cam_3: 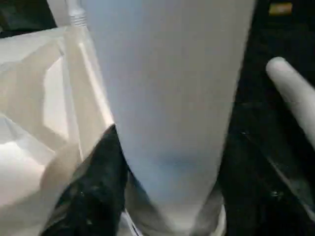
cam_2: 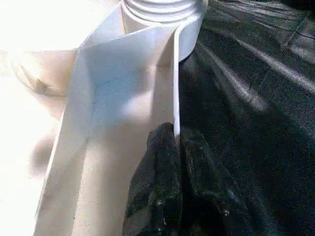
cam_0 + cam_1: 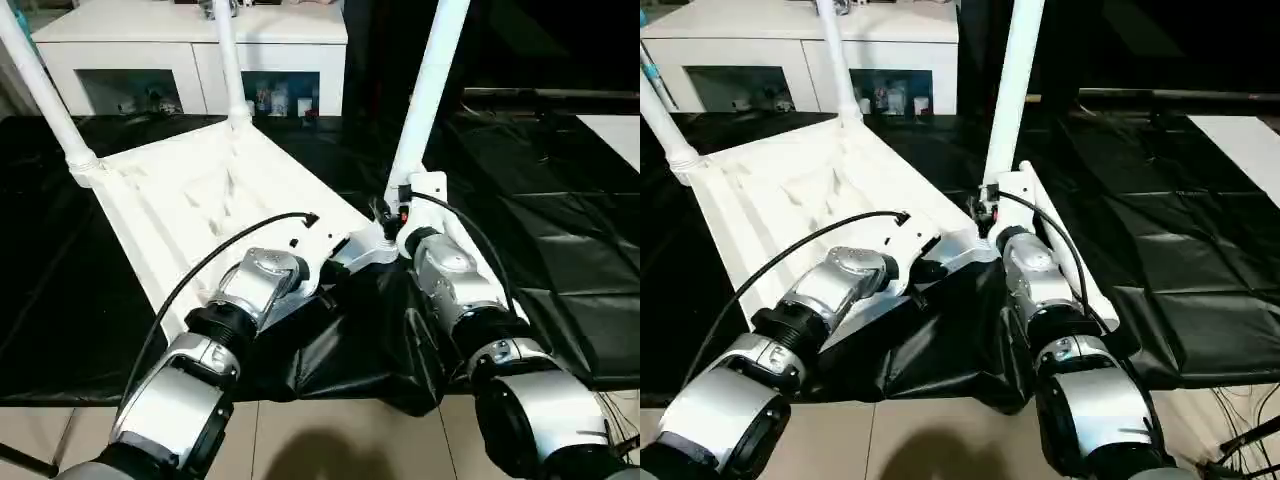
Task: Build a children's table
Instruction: Rotate table base
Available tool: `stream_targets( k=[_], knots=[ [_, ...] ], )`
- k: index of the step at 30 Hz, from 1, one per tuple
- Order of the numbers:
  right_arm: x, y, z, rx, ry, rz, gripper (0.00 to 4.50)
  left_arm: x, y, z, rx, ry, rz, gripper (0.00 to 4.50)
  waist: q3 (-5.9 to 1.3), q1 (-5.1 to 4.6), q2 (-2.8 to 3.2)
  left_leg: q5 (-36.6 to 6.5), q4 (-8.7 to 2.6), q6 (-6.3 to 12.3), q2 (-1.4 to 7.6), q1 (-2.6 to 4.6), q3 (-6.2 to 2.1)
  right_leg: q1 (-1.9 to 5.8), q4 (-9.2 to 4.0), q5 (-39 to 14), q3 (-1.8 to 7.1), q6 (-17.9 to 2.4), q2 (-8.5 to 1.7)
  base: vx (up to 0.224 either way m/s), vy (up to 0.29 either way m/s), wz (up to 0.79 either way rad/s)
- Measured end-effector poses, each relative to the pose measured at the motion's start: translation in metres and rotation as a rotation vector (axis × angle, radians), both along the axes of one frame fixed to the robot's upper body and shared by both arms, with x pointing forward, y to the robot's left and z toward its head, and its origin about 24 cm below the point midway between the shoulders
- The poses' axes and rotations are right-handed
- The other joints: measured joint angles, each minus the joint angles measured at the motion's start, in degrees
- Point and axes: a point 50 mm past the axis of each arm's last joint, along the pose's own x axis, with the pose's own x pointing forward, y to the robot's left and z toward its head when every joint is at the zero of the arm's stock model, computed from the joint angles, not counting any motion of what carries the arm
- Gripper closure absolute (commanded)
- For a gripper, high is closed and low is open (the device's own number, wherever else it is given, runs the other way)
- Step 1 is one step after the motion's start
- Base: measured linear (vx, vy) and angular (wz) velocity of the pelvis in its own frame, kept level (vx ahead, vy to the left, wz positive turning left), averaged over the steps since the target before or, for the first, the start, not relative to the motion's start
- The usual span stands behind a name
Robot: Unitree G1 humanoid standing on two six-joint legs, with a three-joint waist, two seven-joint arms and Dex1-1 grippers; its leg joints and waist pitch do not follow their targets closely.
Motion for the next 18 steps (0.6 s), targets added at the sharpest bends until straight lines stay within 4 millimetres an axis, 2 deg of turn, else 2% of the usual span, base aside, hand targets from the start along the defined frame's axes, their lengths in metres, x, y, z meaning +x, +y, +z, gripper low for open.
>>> stream_targets(
  k=[6, 9, 11, 18],
  knots=[
    [-0.003, -0.002, 0.004, 0.058, -0.039, 0.111, 1.13, -0.002, 0.009, 0.002, -0.011, -0.039, -0.052, 4.50, 0.25, -0.21, 0.27, 0.0, -0.30, 0.01, 0.05, -0.06, 0.24, -0.26, -0.01, 0.1, -0.02, 0.1, 0.05, 0.000, 0.000, 0.00],
    [-0.006, -0.006, 0.006, 0.074, -0.068, 0.174, 0.88, -0.003, 0.015, 0.006, -0.008, -0.063, -0.084, 4.50, 0.35, -0.13, 0.44, 0.1, -0.31, 0.16, 0.08, -0.48, 0.29, -0.64, 0.00, 0.1, -0.06, 0.1, 0.08, 0.000, 0.000, 0.00],
    [-0.012, -0.012, 0.005, 0.063, -0.085, 0.248, 0.74, -0.005, 0.021, 0.008, -0.001, -0.088, -0.131, 4.50, 0.34, 0.08, 0.53, 0.6, -0.24, 0.89, 0.09, -0.94, 0.30, -1.03, 0.02, 0.1, -0.09, 0.1, 0.09, 0.000, 0.000, 0.00],
    [-0.043, -0.035, -0.004, -0.043, -0.056, 0.529, 0.74, -0.022, 0.045, 0.010, -0.002, -0.097, -0.322, 4.50, 0.43, 0.83, 0.47, 0.3, 0.40, 1.35, 0.06, -1.26, 0.41, -1.24, -0.04, 0.1, -0.12, 0.1, -0.04, 0.000, 0.000, 0.00]
  ],
)
